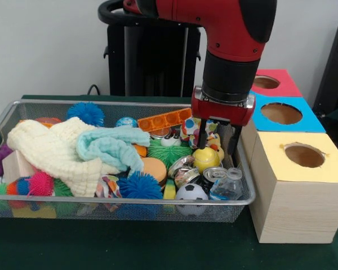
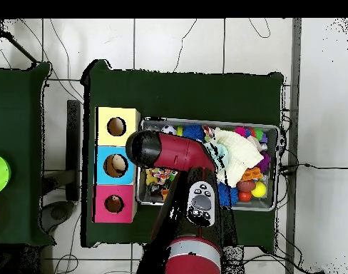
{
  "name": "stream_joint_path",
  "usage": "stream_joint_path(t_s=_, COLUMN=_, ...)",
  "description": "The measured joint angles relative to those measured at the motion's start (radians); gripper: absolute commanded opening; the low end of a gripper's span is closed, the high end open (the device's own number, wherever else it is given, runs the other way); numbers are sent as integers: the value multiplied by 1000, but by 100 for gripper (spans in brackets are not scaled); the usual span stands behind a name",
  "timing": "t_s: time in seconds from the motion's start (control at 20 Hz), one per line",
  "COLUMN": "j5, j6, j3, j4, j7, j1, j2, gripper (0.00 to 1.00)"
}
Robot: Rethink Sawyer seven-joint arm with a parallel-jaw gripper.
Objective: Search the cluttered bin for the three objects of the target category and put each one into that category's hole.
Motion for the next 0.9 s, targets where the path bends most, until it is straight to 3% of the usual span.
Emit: stream_joint_path(t_s=0.9, j5=-30, j6=0, j3=0, j4=8, j7=0, j1=-3, j2=13, gripper=100)
